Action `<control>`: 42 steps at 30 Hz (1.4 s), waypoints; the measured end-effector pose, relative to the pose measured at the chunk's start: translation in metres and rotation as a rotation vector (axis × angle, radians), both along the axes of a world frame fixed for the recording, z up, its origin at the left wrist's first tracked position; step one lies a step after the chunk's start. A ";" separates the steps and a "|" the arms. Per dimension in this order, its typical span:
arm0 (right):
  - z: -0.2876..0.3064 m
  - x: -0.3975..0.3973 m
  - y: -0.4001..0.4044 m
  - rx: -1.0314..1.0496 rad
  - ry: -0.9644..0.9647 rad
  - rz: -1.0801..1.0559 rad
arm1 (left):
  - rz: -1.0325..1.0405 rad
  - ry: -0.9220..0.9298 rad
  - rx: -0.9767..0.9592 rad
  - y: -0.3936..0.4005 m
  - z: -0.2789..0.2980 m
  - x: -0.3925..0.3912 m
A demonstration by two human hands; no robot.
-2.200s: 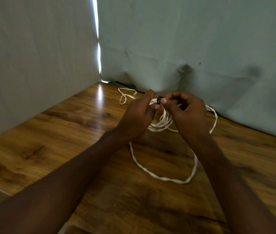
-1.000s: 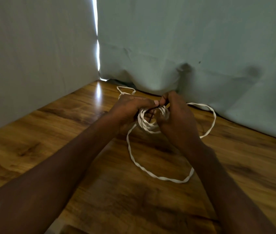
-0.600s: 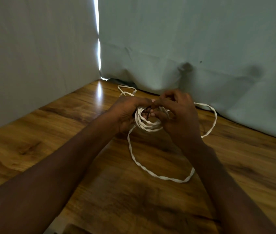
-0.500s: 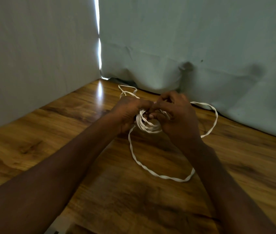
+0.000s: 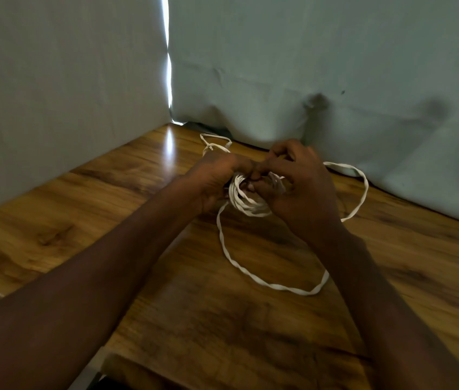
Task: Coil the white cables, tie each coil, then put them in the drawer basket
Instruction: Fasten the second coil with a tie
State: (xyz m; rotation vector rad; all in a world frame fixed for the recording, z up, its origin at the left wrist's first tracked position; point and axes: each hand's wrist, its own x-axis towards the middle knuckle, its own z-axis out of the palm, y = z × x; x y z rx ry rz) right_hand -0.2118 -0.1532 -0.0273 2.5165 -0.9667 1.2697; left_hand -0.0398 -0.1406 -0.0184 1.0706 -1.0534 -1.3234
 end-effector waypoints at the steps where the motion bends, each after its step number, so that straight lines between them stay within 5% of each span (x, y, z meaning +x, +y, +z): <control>1: -0.002 0.002 0.001 0.029 -0.055 0.010 | -0.005 0.007 -0.001 -0.002 -0.002 0.000; 4: -0.002 0.009 0.004 0.199 -0.392 0.049 | -0.003 -0.024 -0.020 -0.004 -0.004 -0.002; 9: 0.004 0.008 0.007 0.506 -0.739 0.018 | -0.009 -0.580 -0.375 -0.004 -0.014 -0.010; 19: 0.013 -0.004 0.001 1.153 -1.133 -0.018 | -0.065 -0.769 -0.805 -0.004 -0.021 -0.013; 26: 0.008 -0.011 -0.006 1.291 -1.380 0.189 | -0.029 -0.746 -0.998 -0.008 -0.019 -0.012; 32: 0.007 -0.007 -0.005 1.348 -1.407 0.320 | 0.025 -0.770 -1.031 -0.006 -0.019 -0.010; 42: 0.012 0.001 0.001 1.086 -1.289 0.358 | 0.052 -0.631 -0.812 -0.009 -0.021 -0.011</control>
